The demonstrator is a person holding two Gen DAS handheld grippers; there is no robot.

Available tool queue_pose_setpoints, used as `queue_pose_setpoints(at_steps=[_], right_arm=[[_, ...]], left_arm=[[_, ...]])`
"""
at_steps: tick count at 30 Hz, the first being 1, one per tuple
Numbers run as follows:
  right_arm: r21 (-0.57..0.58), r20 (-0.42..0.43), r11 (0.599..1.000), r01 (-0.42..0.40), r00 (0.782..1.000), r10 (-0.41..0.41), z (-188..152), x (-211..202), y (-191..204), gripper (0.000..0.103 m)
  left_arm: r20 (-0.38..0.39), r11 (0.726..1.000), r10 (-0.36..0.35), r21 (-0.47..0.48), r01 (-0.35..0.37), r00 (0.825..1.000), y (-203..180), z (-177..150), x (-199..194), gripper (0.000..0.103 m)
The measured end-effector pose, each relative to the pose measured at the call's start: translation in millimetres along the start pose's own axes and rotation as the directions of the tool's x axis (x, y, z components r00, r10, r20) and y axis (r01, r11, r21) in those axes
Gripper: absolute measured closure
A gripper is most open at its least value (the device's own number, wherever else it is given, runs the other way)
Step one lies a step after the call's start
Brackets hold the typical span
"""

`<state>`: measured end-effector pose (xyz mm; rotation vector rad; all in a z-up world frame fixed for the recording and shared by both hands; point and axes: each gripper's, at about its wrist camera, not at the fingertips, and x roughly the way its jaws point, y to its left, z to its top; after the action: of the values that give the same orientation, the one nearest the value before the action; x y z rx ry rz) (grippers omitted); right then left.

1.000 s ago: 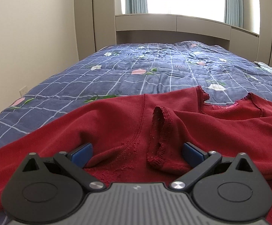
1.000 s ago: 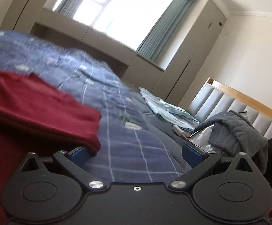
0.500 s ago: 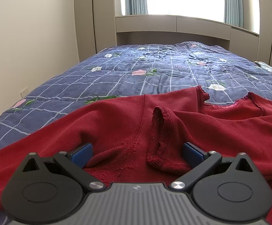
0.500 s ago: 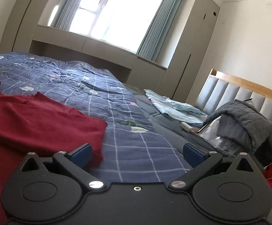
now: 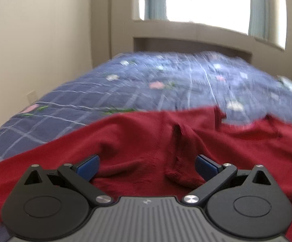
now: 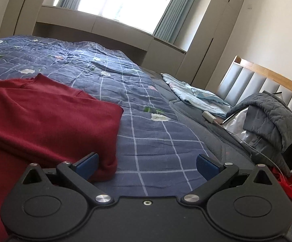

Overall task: Fold small clothes
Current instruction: 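Move the left gripper toward the other sleeve cuff, then grasp the other sleeve with the left gripper, lay it across the body, release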

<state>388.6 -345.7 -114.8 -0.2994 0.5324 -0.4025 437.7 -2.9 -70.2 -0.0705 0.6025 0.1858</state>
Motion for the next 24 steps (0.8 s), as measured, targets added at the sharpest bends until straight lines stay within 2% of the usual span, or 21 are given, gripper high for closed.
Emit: queue_pose_setpoints(at_steps=[3, 8, 11, 14, 16, 19, 24], right_arm=[[0.002, 0.021, 1.000, -0.019, 1.000, 0.019, 3, -8, -4, 0.001], [0.006, 0.061, 0.998, -0.062, 0.996, 0.061, 6, -40, -8, 0.001], [-0.023, 0.079, 0.990, -0.138, 0.987, 0.140, 3, -68, -7, 0.001], [-0.071, 0.089, 0.975, -0.210, 0.972, 0.216, -4, -97, 0, 0.001], [-0.102, 0.093, 0.960, -0.260, 0.959, 0.269, -10, -116, 7, 0.001], [-0.138, 0.099, 0.937, -0.321, 0.937, 0.336, -18, -142, 16, 0.001], [-0.156, 0.091, 0.912, -0.380, 0.913, 0.397, -28, -173, 34, 0.001]], left_arm=[[-0.010, 0.999, -0.025, -0.028, 0.025, 1.000, 14, 5, -27, 0.000], [-0.030, 0.999, 0.013, -0.041, -0.014, 0.999, 48, 0, -76, 0.000], [-0.065, 0.996, 0.052, -0.074, -0.057, 0.997, 79, -14, -100, 0.000], [-0.099, 0.981, 0.127, -0.136, -0.140, 0.987, 117, -32, -118, 0.000], [-0.117, 0.962, 0.173, -0.194, -0.194, 0.978, 142, -42, -126, 0.000], [-0.155, 0.913, 0.206, -0.324, -0.247, 0.966, 186, -53, -133, 0.000], [-0.193, 0.793, 0.231, -0.530, -0.300, 0.954, 237, -65, -136, 0.000]])
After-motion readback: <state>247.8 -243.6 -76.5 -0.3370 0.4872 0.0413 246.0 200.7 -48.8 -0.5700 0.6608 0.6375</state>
